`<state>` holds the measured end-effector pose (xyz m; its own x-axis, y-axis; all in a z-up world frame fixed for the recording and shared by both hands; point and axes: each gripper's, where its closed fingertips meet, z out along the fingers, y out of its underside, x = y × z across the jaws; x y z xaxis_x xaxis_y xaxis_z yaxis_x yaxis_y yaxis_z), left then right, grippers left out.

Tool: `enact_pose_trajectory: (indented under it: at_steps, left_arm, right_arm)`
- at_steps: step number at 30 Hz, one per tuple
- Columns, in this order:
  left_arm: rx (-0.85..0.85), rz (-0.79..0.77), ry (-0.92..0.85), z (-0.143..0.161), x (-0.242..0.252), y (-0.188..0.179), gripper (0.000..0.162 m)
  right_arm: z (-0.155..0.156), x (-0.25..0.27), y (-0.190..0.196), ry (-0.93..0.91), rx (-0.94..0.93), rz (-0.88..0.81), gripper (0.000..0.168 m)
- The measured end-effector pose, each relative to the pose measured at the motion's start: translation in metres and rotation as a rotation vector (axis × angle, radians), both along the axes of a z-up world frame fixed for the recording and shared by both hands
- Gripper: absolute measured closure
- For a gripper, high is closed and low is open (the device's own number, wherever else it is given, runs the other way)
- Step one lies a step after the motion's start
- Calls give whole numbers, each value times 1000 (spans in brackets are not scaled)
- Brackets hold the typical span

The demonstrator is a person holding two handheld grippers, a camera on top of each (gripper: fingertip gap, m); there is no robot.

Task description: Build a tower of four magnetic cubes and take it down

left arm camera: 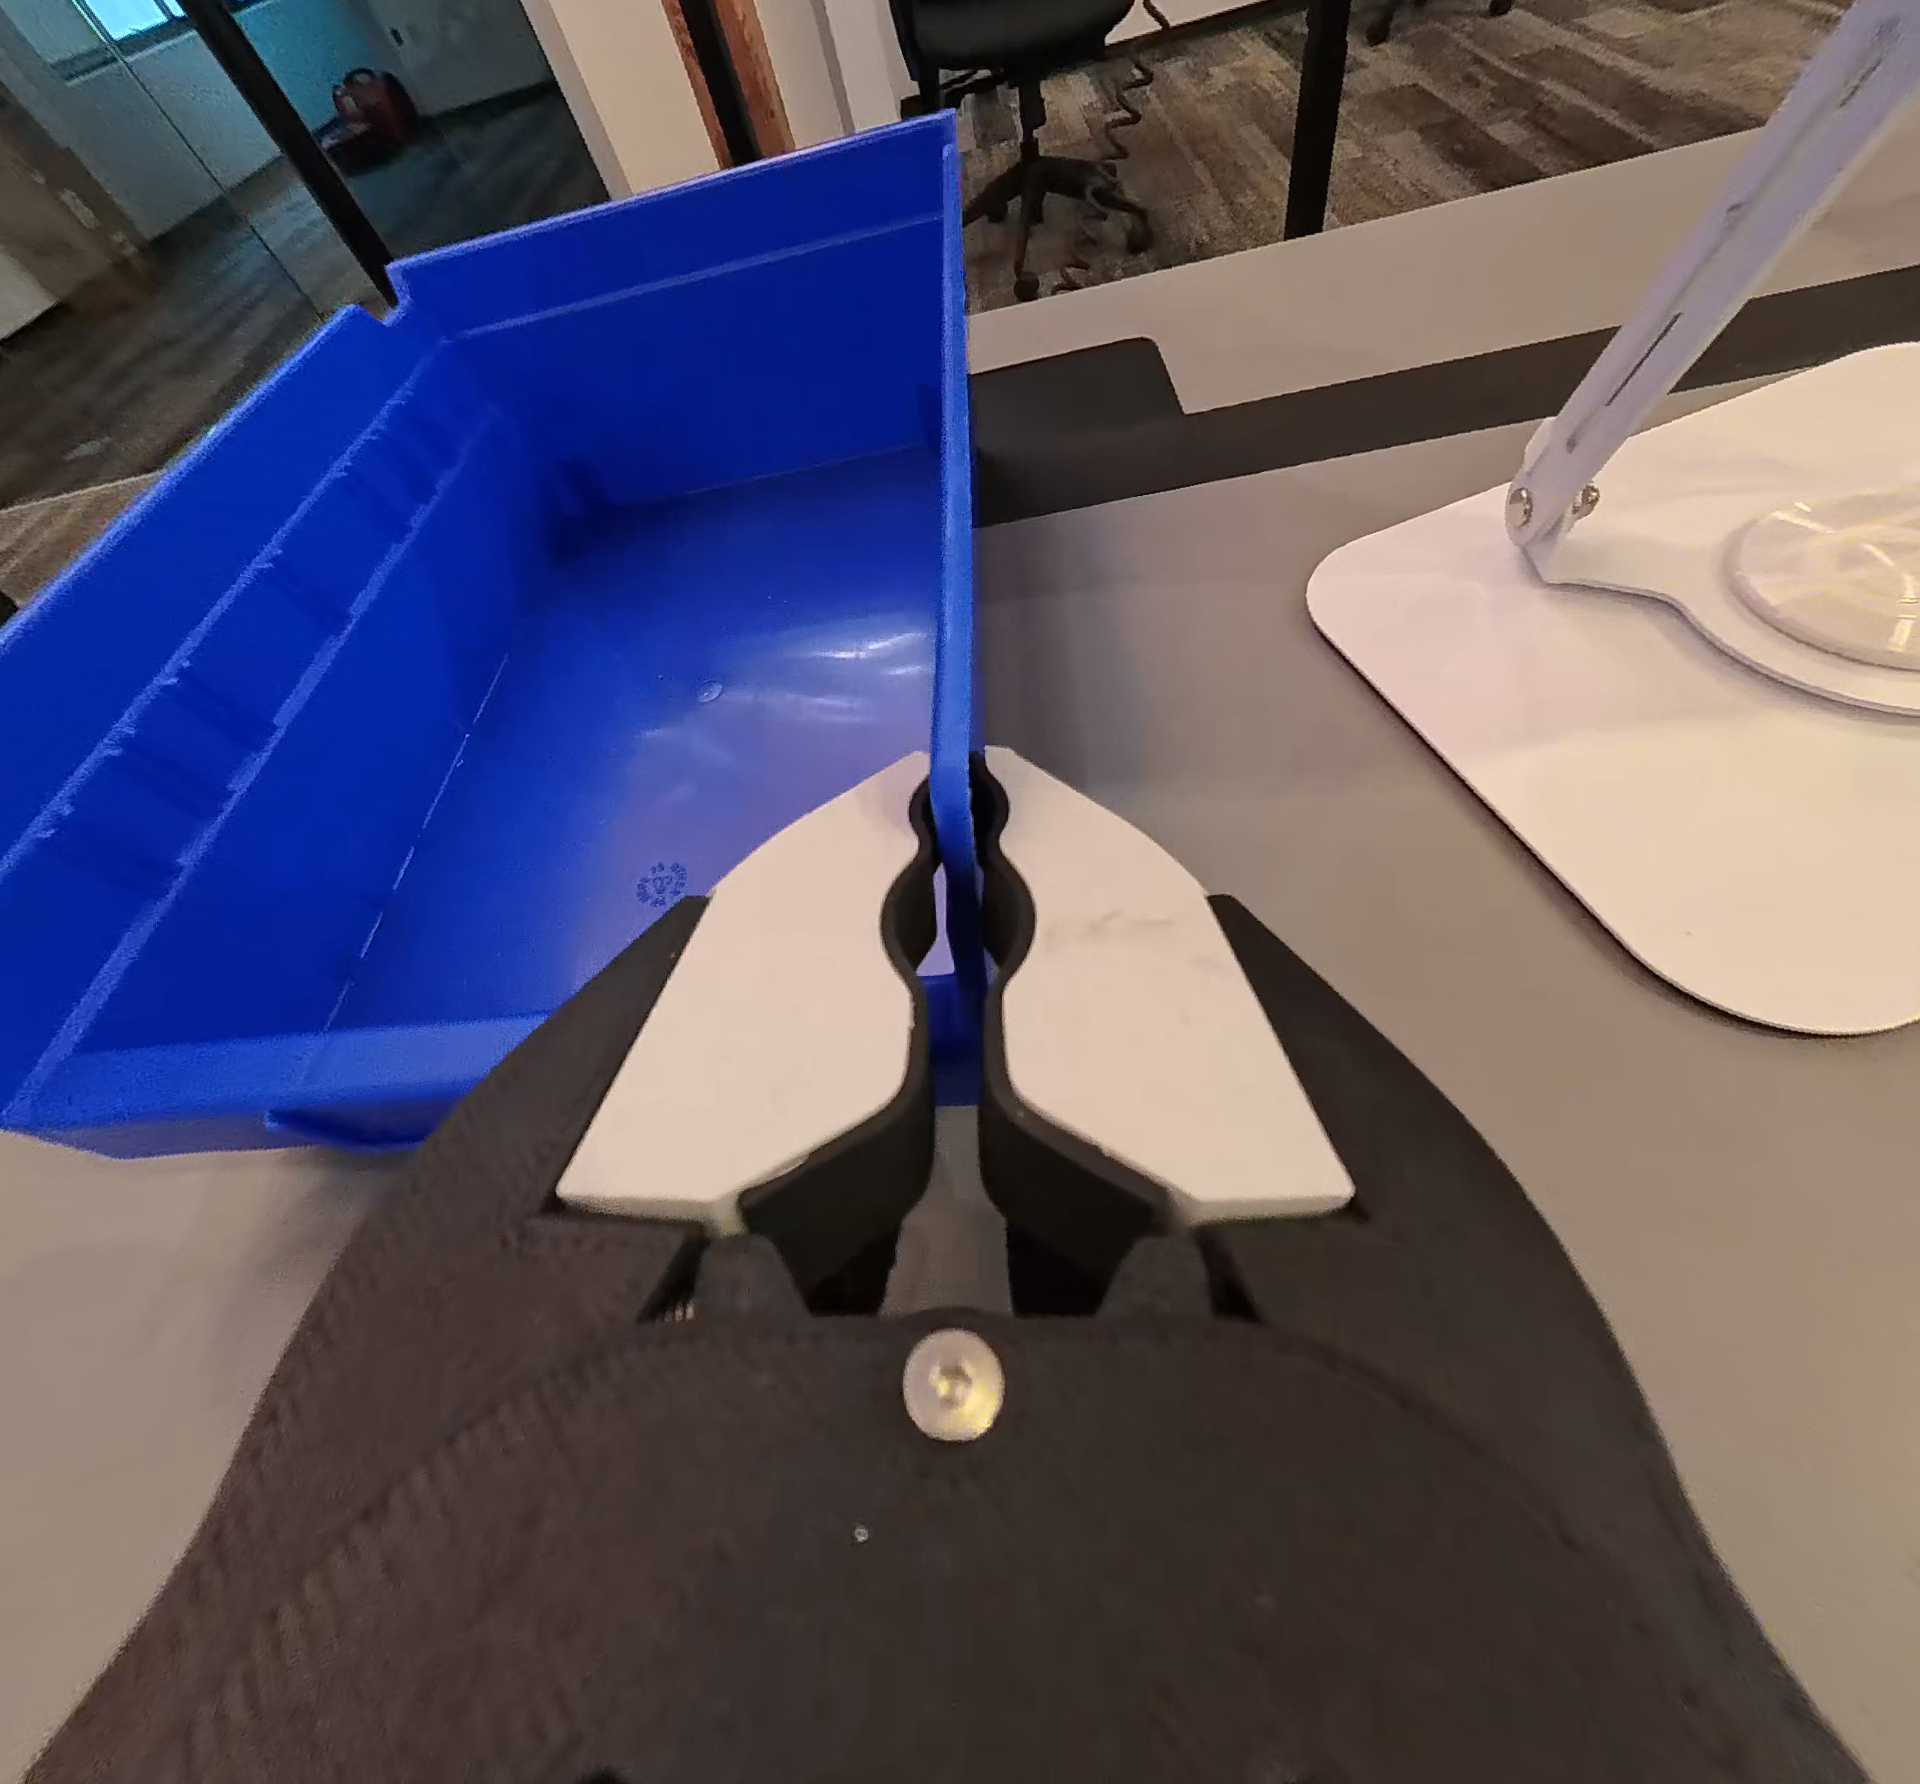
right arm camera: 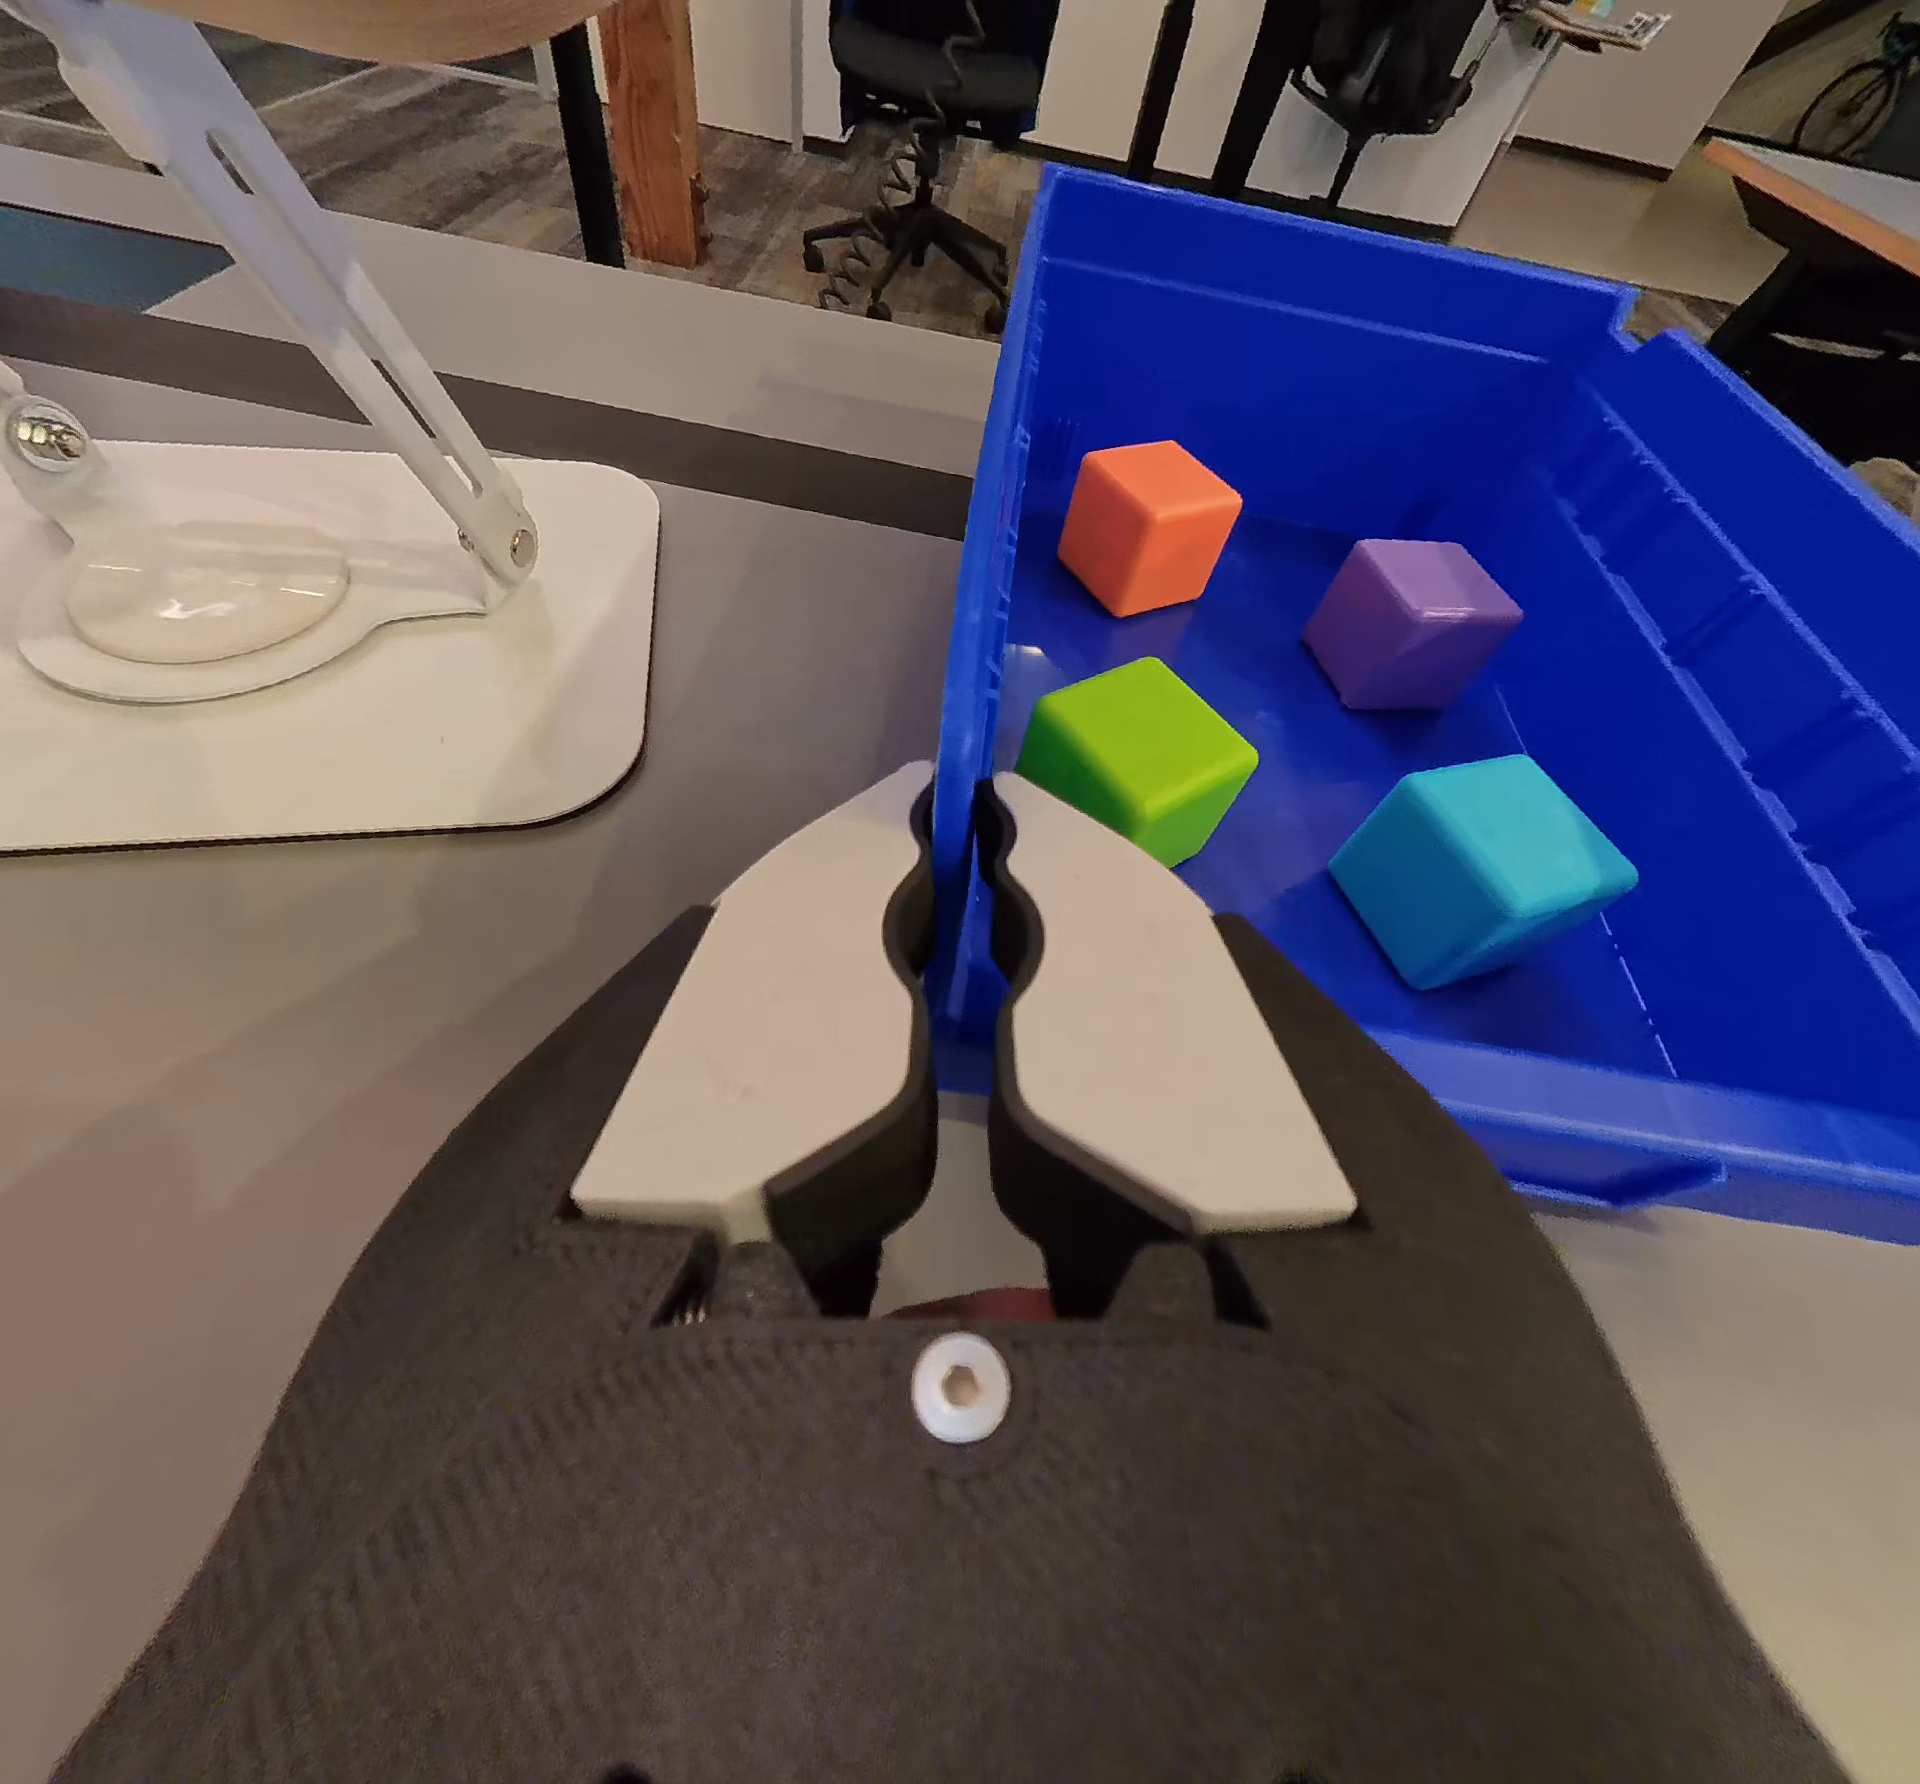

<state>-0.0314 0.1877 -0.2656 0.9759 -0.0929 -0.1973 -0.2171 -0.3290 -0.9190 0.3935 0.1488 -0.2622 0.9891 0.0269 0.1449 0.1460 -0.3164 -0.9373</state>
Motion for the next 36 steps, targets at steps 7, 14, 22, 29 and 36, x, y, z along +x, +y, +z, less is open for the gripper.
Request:
enact_pose_trajectory:
  at_steps: [7,14,22,29,36]
  left_arm:
    - [3,-22,6,0,-1,-11,159]
    - [11,-31,25,1,-5,-29,159]
    - [11,-55,30,1,-9,-62,159]
    - [6,-72,29,0,-16,-99,159]
    - [3,-86,32,0,-19,-137,159]
  right_arm:
    - [-1,8,-12,29,-10,-7,166]
    - [-1,8,-30,32,-13,20,166]
    - [-2,5,-65,40,-16,49,166]
    - [-2,-1,-104,47,-19,76,166]
    - [-2,-12,-149,61,-24,110,166]
